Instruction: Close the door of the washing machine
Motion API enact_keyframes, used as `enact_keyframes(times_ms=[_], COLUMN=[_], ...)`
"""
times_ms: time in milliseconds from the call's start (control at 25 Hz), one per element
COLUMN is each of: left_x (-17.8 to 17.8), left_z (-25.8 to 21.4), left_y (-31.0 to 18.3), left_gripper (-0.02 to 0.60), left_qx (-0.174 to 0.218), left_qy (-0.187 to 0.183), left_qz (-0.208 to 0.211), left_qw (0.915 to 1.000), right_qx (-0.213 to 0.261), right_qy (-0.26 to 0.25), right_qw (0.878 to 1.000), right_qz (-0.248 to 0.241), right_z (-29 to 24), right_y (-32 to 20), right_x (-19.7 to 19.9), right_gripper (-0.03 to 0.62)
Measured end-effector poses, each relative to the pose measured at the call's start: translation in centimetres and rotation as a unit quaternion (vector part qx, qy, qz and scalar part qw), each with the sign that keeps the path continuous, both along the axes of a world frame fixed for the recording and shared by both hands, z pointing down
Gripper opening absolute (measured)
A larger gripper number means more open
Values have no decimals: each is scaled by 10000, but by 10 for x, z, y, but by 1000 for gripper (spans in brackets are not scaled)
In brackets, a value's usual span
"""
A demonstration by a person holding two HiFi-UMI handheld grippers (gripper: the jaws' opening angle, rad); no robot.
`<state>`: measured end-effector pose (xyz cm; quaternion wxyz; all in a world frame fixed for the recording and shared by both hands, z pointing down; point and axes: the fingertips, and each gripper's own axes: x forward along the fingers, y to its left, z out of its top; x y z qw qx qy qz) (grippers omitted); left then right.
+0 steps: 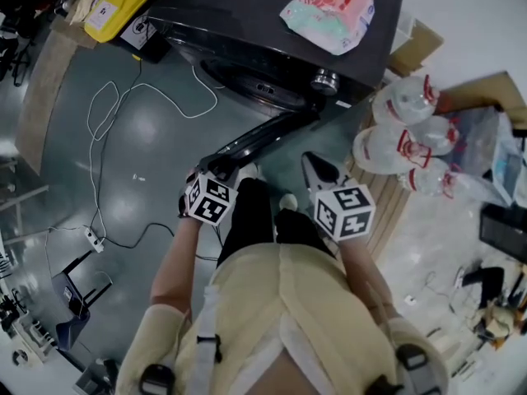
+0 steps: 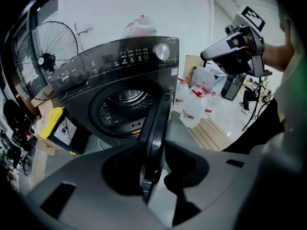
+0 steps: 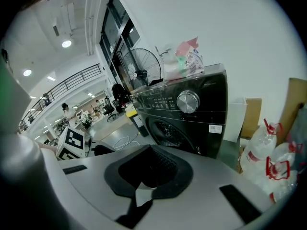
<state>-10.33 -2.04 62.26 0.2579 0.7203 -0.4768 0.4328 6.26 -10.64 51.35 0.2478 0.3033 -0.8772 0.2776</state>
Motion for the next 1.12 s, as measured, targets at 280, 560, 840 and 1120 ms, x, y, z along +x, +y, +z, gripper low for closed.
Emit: enact_keyframes(times_ms=[280,560,840,1120], left_x=[-23,-43,-62,-76], left_z=[-2,-1,-2,-1], left_y=[-23,-45,-70,-96], left_gripper=[140,143,149,152], left_qx=[7,38,96,99], left_qy=[-66,-103,-234,-345], left_qz=[408,760,1068,1337], left_qw=[9991,9970,9940,9904], right_qx=[-70,-80,-110,-158], right_qy=[91,218,319,406], right_qw=[9999,9995,9984,9968], right_qz=[89,230,448,672], right_z=[3,7,11,18], right_y=[-9,-19,-26,-32], right_x=[-33,-51,-60,-61], right_gripper=[5,5,5,5])
